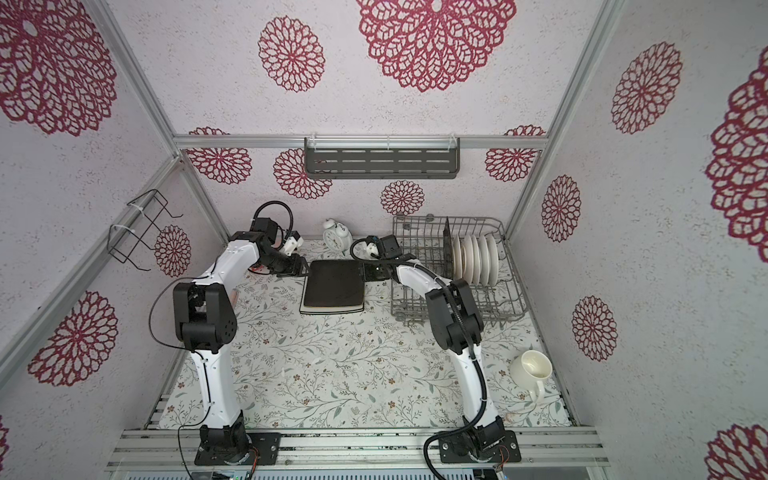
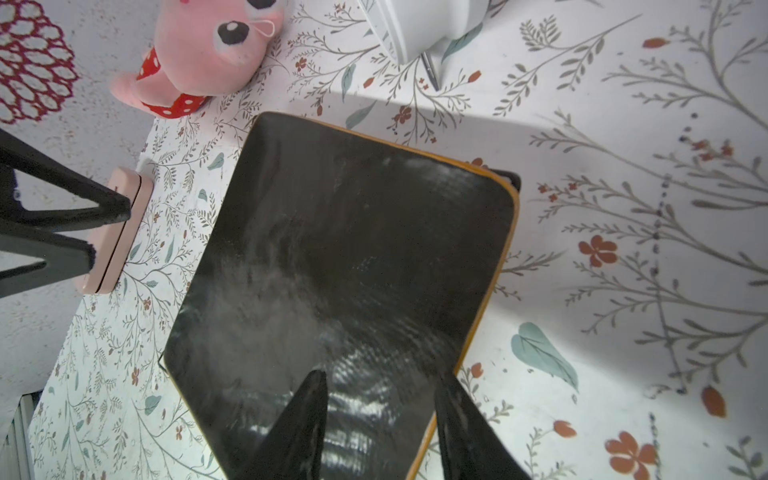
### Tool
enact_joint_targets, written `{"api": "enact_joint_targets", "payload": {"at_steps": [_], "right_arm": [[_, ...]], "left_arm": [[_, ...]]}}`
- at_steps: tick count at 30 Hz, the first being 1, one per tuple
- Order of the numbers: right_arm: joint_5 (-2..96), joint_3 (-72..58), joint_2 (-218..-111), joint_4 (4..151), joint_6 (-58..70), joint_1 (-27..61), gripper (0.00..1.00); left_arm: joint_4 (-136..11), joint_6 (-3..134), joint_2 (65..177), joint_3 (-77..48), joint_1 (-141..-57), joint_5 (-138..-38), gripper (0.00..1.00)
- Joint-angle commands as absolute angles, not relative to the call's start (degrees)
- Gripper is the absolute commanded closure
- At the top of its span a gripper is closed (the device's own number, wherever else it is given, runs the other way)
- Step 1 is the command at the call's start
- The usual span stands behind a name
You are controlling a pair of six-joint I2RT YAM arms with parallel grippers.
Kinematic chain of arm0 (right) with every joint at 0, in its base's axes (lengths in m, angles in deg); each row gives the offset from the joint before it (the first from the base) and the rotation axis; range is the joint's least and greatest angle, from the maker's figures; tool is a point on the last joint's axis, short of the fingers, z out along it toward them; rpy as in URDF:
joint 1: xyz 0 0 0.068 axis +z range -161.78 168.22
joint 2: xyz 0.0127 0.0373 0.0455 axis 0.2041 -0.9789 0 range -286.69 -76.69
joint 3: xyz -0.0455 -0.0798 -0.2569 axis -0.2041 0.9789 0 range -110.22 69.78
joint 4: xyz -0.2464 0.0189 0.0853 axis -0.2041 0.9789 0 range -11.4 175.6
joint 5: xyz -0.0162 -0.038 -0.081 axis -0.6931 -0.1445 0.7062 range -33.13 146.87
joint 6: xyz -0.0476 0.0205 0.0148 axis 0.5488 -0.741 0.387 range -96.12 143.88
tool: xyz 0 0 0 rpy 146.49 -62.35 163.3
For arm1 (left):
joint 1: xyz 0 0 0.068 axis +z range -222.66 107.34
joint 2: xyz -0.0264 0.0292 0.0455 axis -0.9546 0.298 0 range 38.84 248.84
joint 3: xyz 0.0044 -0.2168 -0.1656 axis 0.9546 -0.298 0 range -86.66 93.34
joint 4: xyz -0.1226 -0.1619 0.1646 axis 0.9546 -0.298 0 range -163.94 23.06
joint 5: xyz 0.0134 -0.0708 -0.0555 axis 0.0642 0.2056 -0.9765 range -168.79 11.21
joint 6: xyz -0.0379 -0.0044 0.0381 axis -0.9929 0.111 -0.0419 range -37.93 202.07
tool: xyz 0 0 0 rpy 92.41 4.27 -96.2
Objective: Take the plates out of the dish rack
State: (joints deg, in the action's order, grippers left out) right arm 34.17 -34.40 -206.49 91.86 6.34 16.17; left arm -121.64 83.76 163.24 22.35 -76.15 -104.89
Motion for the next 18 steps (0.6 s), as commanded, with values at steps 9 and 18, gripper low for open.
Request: {"api": "enact_joint_targets", "payload": {"at_steps": [9, 18], "right_arm": [[35.8, -37.6, -208.4, 93.7, 7.2, 15.9, 0.5], [34.7, -38.1, -209.7, 93.4, 6.5, 16.1, 0.52]], "left_arm": [[-121.6, 85.4, 160.7, 21.8, -76.1, -105.6, 0.41], [-121.6, 85.7, 160.3, 21.8, -76.3, -105.7, 0.41]]}}
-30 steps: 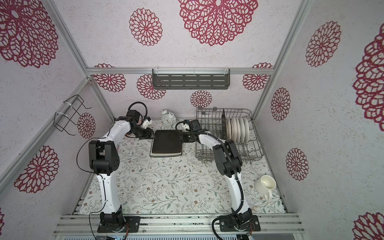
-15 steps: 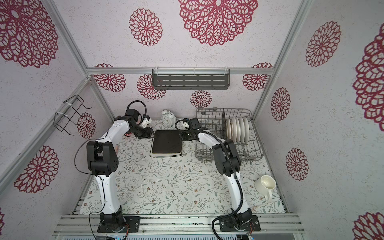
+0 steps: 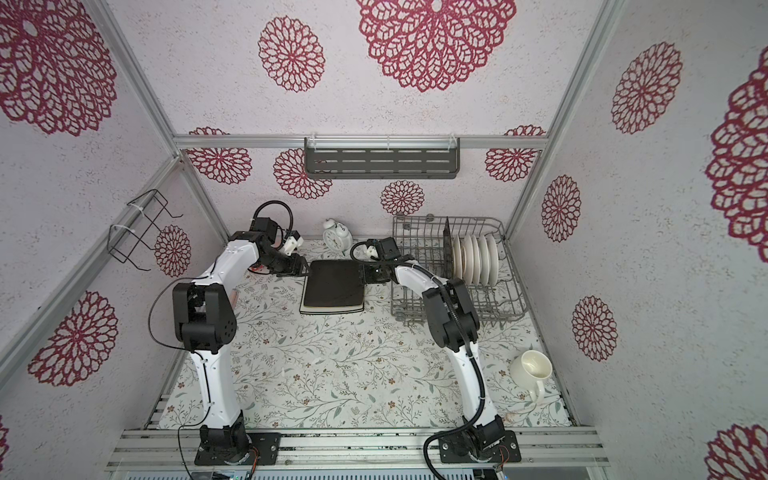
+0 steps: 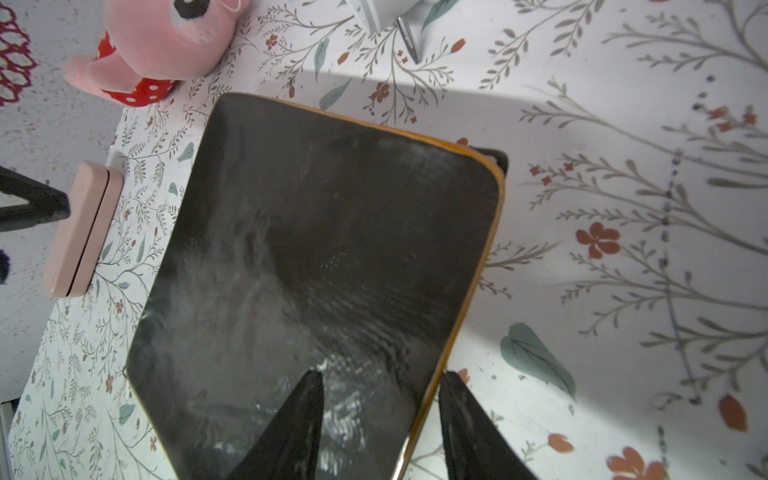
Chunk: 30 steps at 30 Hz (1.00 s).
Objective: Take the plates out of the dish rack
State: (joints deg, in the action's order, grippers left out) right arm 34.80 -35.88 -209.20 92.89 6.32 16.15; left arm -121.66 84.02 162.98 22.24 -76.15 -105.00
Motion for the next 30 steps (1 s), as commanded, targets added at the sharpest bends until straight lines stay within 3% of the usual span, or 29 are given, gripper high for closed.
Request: {"api": "enact_joint_targets", "payload": {"at_steps": [1, 30], "right_arm": [[34.2, -38.0, -209.8, 93.2, 6.3, 16.1, 0.52], [33.8, -42.8, -212.1, 95.9, 6.5, 17.2, 0.57]], "left_arm": [[-121.5, 85.6, 160.4, 21.8, -76.3, -105.7, 0.41], [-121.3, 85.6, 161.4, 22.3, -76.3, -106.5, 0.41]]}}
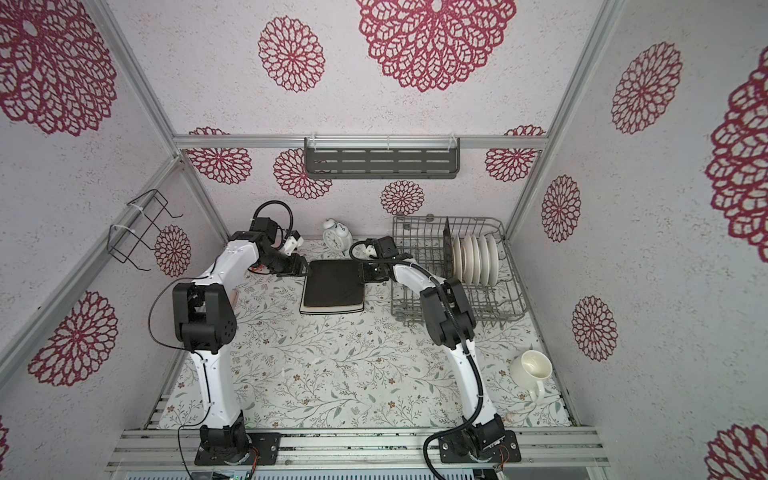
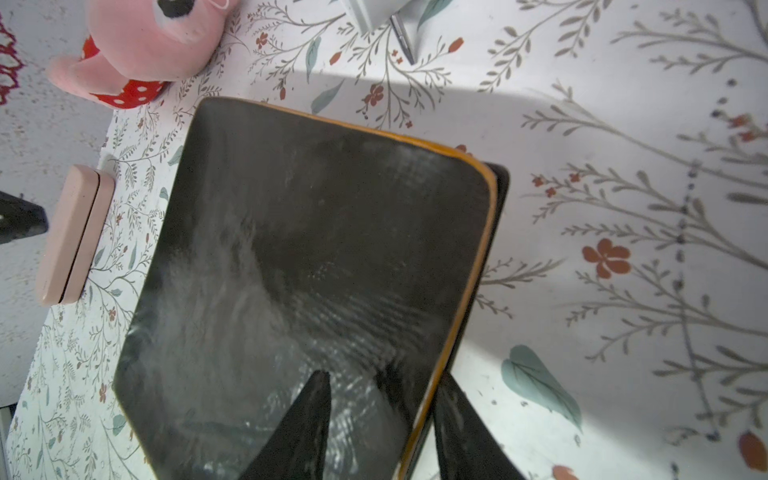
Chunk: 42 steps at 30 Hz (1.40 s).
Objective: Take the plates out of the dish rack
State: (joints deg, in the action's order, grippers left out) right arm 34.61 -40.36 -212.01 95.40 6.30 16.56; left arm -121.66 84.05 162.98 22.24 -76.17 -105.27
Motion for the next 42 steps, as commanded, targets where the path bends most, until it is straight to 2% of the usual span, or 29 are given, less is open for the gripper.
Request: {"api": "enact_joint_targets", "payload": {"at_steps": [1, 6, 9, 12, 24, 42], "right_arm": [[33.9, -42.8, -212.1, 96.0, 6.6, 17.2, 0.57], [34.4, -42.5, -211.8, 96.6, 7.1, 17.2, 0.56], [36.0, -41.6, -210.5, 97.0, 8.2, 17.1, 0.45], [36.8, -39.8, -208.4, 96.1, 8.5, 16.9, 0.4], [40.3, -33.9, -197.4, 96.5, 12.5, 16.8, 0.38], [68.8, -14.8, -162.0, 97.5, 24.9, 16.7, 0.29]], "left_arm": [[-121.5, 85.6, 161.4, 22.4, -76.4, -106.5, 0.41], [-121.6, 85.6, 161.3, 22.4, -76.4, -106.6, 0.41], [-121.8, 85.5, 160.8, 22.4, -76.4, -106.7, 0.41], [-121.9, 86.3, 160.0, 22.3, -76.4, -107.8, 0.41], [-120.7, 84.2, 155.1, 23.4, -79.2, -105.6, 0.4], [-107.7, 75.8, 143.1, 18.2, -89.9, -104.7, 0.33]]}}
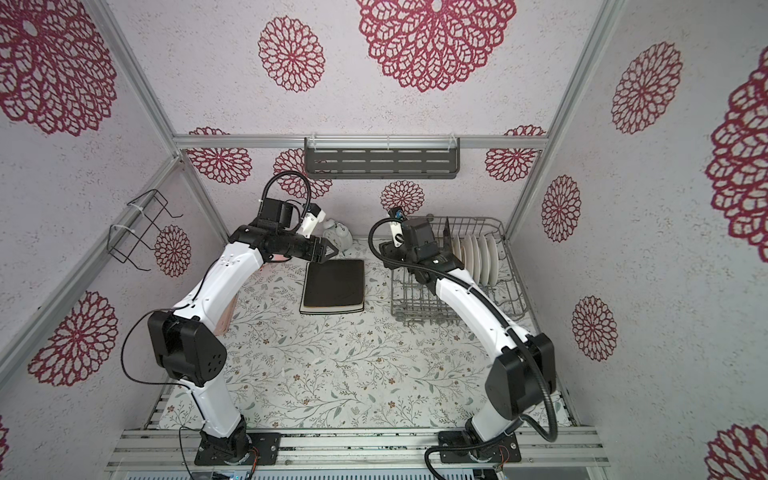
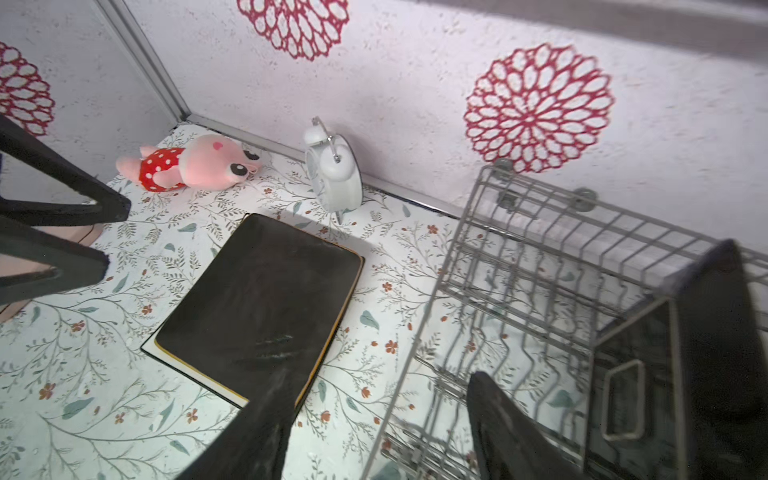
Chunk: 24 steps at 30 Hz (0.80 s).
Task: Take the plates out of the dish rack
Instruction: 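Open both grippers and raise them, moving the right gripper toward the rack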
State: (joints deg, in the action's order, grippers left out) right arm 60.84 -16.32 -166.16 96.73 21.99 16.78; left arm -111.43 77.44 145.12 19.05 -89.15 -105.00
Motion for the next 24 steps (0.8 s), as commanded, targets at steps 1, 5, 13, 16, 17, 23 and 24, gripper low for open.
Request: {"api": "enact_joint_targets", "payload": {"at_steps": [1, 5, 13, 16, 17, 23, 24], "right_arm": [[71.0, -13.8, -160.4, 97.5, 25.5, 16.6, 0.29], [77.3, -9.7, -155.3, 97.4, 26.9, 16.0, 0.25], [81.4, -1.3, -149.8, 95.9, 25.2, 12.4, 0.21], [81.7, 1.5, -148.7, 94.6, 24.6, 10.7, 0.2], [81.6, 2.1, -148.6, 94.4, 24.5, 10.1, 0.2], [78.1, 5.7, -149.6, 92.1, 23.8, 5.6, 0.19], [77.6, 6.1, -150.0, 91.7, 23.5, 4.9, 0.19]], "left_arm": [[-107.4, 75.6, 142.6, 17.9, -90.4, -104.5, 0.32], [-106.6, 74.9, 140.9, 16.9, -92.0, -103.9, 0.29], [-101.6, 72.3, 137.4, 12.6, -95.5, -102.4, 0.11], [-101.6, 72.0, 136.9, 12.2, -96.5, -102.3, 0.01], [-101.5, 72.0, 136.8, 12.1, -96.9, -102.2, 0.03], [-101.4, 72.0, 136.4, 11.5, -98.2, -102.1, 0.03], [-101.4, 71.9, 136.4, 11.4, -98.3, -102.1, 0.03]]}}
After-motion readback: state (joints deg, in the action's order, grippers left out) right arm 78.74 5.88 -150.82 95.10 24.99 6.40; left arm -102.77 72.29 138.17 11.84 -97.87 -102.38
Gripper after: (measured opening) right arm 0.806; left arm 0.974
